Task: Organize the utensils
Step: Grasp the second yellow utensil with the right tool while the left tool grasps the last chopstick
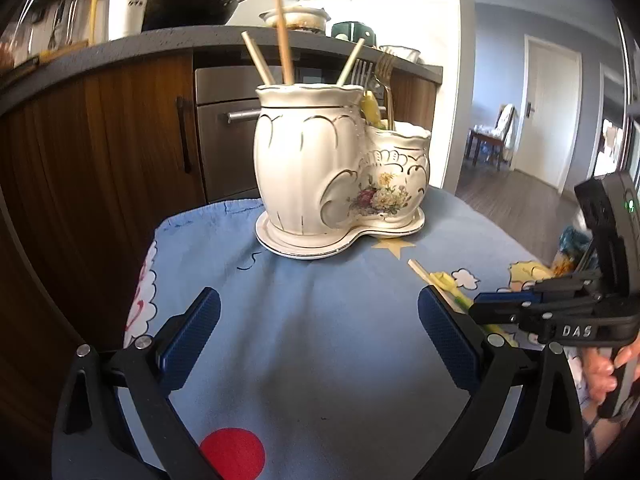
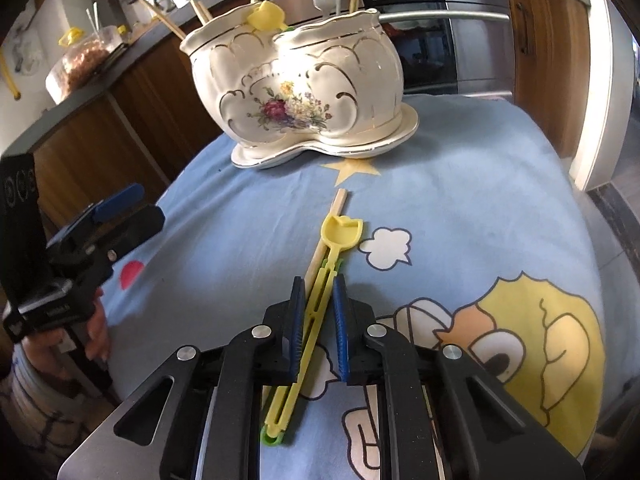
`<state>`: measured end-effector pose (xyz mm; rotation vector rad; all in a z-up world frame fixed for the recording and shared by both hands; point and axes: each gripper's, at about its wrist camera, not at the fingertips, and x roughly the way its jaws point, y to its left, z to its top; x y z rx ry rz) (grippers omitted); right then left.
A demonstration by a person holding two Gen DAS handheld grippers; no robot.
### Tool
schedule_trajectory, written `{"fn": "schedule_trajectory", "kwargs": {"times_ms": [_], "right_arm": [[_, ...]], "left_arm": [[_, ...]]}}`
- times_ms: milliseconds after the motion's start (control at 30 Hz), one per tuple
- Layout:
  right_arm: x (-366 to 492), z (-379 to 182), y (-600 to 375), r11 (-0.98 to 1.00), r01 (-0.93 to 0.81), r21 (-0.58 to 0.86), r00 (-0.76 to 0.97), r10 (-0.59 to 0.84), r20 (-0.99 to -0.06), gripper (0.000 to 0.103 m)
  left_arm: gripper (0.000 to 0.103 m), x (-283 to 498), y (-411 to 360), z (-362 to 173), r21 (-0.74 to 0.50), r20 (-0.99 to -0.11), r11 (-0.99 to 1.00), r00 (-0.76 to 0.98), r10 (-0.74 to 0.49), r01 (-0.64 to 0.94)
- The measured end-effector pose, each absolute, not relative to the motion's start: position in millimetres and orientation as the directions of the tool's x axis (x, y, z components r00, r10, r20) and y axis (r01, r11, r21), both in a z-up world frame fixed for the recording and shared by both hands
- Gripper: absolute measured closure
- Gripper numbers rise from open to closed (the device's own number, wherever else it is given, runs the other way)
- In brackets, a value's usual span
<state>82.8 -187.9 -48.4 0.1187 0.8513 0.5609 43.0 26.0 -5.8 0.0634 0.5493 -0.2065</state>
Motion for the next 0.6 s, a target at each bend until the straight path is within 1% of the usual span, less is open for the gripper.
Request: {"fn": "schedule_trajectory", "kwargs": {"times_ms": [67,167,233,267,333,367,400,433,467,533,567,600], "right_arm": [[81,-45,-190,0.863,-0.421,0.280,0.550,0.489,-0.678,0.092],[82,-38,-202,0.877,-0.403,0.263,0.588,0.468,-0.660,0.092],[86,-35,-216,0.882,-0.381,0.278,0.602,0.465,-0.650,0.092],[88,-35,-220,0.883,-0.374,0.283,0.605,0.463,-0.648,0.092],[90,-34,-230,0.883,-0.358,0.304,0.611,0.468,-0.639,0.092],[91,-34,-234,0.883,-0.353,0.311,0.613,0.469,-0.636,0.092],[92,-34,-238,0.884,-0.347,0.314,0.617,0.468,-0.633,0.092],[92,-35,-240,0.884,-0.344,0.317,0.618,0.468,-0.632,0.092],[91,-37,-241,0.883,-0.342,0.322,0.617,0.470,-0.631,0.092],[92,-37,-244,0.878,-0.344,0.332,0.610,0.478,-0.633,0.092],[90,-39,-247,0.877,-0.347,0.333,0.607,0.480,-0.633,0.092],[90,-38,-244,0.874,-0.355,0.333,0.604,0.486,-0.632,0.092]], "left_arm": [[0.006,42,18,-5,0.048,-0.528,0.979,0.837,-0.145,0.200],[0.006,42,1,0,0.052,-0.555,0.969,0.813,-0.174,0.243],[0.018,46,-12,1,-0.004,-0.596,0.957,0.768,-0.234,0.288],[0.021,49,-16,0,-0.041,-0.619,0.952,0.740,-0.264,0.305],[0.036,57,-30,-7,-0.123,-0.667,0.934,0.669,-0.327,0.335],[0.041,59,-38,-12,-0.143,-0.685,0.927,0.642,-0.345,0.346],[0.050,61,-46,-15,-0.148,-0.698,0.923,0.623,-0.352,0.356],[0.056,61,-54,-18,-0.148,-0.708,0.917,0.607,-0.360,0.371],[0.059,61,-63,-21,-0.140,-0.718,0.910,0.593,-0.364,0.389],[0.077,61,-75,-27,-0.111,-0.745,0.910,0.573,-0.343,0.400],[0.080,62,-79,-30,-0.100,-0.755,0.910,0.565,-0.333,0.403],[0.085,63,-82,-34,-0.083,-0.766,0.912,0.559,-0.317,0.402]]}}
